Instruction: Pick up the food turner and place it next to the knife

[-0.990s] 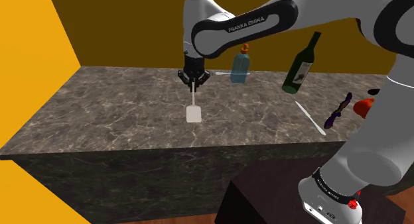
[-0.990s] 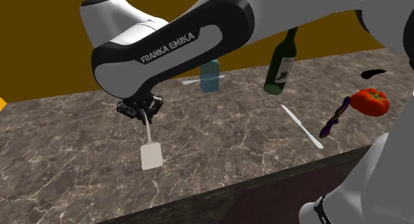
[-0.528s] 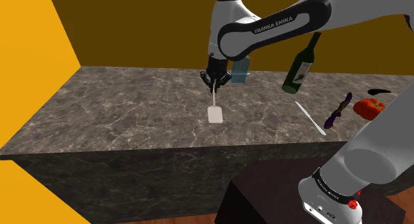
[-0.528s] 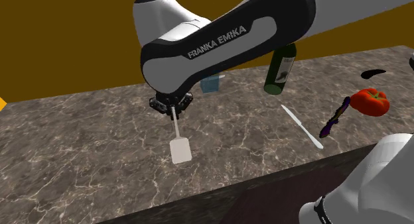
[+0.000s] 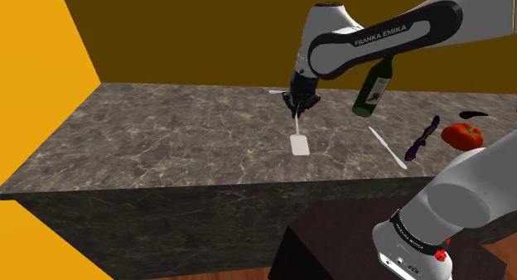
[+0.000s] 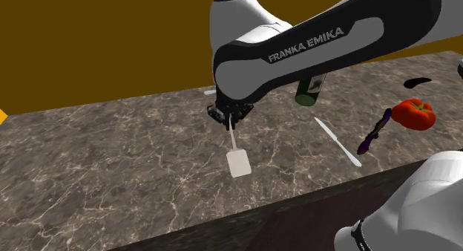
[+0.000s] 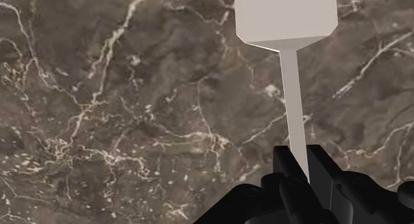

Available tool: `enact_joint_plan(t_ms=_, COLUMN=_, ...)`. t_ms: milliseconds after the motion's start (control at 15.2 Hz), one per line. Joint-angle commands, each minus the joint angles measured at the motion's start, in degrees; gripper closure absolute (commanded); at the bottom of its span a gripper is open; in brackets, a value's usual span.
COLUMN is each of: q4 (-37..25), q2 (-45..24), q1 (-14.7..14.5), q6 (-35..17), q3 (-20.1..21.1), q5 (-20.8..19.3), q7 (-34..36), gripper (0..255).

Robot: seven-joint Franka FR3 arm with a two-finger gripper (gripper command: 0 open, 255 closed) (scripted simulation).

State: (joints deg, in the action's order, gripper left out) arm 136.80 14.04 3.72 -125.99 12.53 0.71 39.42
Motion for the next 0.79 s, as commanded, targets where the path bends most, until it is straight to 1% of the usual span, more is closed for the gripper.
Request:
enact_joint_plan(t_ms=0, q4=2.49, q2=2.73, q1=0.85, q6=0.14, q3=-1.83, q5=0.28, q7=-2.98, gripper=255)
enact_joint_plan(t_ms=330, q4=9.12, q2=9.78, q1=3.02, q6=0.47, q3=-6.58, q5=-0.07, q7=-9.77, gripper=255)
enact_joint_plan(t_ms=726, q4=14.78, q2=16.64, q1=6.47, q6=1.54, q3=-12.62, q5=-2.38, q7=-17.55, gripper=255)
